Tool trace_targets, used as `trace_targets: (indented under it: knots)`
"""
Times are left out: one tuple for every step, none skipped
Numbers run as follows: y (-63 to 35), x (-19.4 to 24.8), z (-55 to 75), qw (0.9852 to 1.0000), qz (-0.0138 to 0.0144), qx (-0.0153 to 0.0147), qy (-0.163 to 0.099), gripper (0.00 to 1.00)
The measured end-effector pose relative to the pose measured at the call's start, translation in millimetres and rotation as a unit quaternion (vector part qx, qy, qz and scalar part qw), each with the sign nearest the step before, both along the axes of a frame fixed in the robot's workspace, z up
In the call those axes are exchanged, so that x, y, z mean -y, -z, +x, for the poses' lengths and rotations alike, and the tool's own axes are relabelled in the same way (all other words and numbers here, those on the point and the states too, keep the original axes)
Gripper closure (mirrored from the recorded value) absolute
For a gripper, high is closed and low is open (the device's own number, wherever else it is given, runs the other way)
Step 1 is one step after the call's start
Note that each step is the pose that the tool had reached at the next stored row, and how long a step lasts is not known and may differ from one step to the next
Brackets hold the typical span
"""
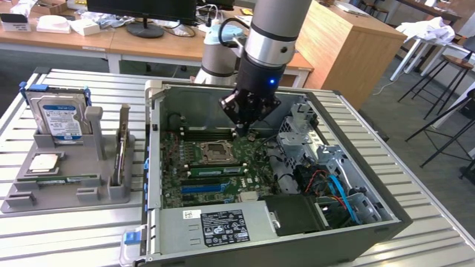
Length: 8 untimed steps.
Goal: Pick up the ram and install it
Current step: 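Press down the ram until it locks into place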
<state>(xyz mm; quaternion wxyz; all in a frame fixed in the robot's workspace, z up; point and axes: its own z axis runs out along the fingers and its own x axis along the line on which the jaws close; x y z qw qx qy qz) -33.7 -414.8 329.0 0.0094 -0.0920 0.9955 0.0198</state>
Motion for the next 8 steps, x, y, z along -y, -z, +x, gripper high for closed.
trace_targets:
  knots:
    - [0.2,0.0,0.0,1.0000,0.0000,0.0000,0.009,0.90]
    - [0.5,0.0,0.0,0.9998,0.0000,0.0000,0.018,0.90]
    - [0.7,0.0,0.0,0.9996,0.0000,0.0000,0.027,0.90]
    - [0.9,0.0,0.0,0.9994,0.0000,0.0000,0.036,0.90]
    - [1.2,0.0,0.0,0.9990,0.0000,0.0000,0.045,0.90]
    - [1.4,0.0,0.0,0.9985,0.0000,0.0000,0.055,0.90]
    - [1.6,0.0,0.0,0.9980,0.0000,0.0000,0.063,0.90]
    - [1.7,0.0,-0.1,0.9975,0.0000,-0.0001,0.071,0.90]
